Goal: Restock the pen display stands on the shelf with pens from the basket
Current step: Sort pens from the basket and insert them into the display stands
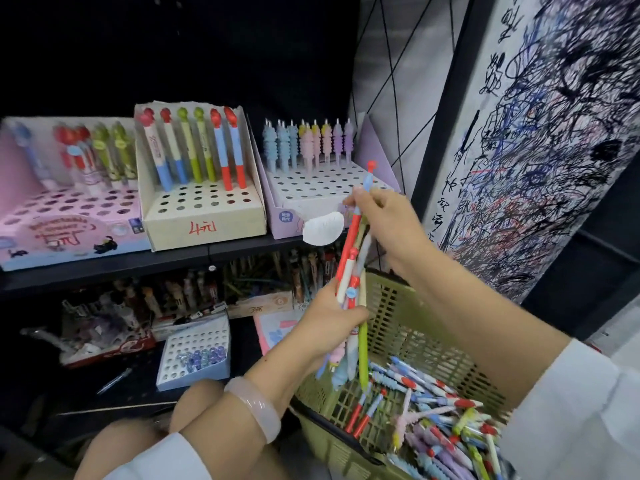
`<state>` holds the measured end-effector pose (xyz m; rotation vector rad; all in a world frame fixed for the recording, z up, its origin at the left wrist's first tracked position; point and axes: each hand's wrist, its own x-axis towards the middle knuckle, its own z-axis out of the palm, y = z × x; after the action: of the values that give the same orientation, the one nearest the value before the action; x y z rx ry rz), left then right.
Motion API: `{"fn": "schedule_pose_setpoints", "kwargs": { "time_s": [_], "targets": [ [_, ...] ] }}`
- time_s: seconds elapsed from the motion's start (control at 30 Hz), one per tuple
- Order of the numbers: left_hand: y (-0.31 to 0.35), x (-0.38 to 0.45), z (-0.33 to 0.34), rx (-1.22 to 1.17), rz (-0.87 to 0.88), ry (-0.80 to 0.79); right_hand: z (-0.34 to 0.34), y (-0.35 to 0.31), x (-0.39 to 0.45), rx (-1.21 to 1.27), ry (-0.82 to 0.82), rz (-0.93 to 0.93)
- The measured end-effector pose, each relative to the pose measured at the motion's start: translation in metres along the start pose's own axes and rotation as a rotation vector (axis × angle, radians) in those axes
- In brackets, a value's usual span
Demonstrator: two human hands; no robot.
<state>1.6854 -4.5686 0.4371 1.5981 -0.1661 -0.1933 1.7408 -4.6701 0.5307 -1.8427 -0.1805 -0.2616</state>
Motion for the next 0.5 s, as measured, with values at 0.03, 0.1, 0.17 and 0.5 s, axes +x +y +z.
{"fn": "schedule_pose_setpoints", "kwargs": {
  "time_s": [0.03,0.1,0.17,0.5],
  "targets": [
    [0.003,-0.001,-0.006,0.002,0.006,0.015,0.002,-0.013,0.008,0.036,0.018,-0.023],
    [0.008,-0.003,-0.019,-0.011,0.019,0.059,0.008,-0.038,0.024,0.091,0.073,-0.081],
    [0.017,-0.006,-0.034,-0.028,0.04,0.109,0.021,-0.058,0.036,0.15,0.096,-0.146],
    [0.045,-0.027,-0.134,-0.06,0.045,0.375,0.116,-0.083,0.081,-0.128,-0.001,-0.387]
  ]
}}
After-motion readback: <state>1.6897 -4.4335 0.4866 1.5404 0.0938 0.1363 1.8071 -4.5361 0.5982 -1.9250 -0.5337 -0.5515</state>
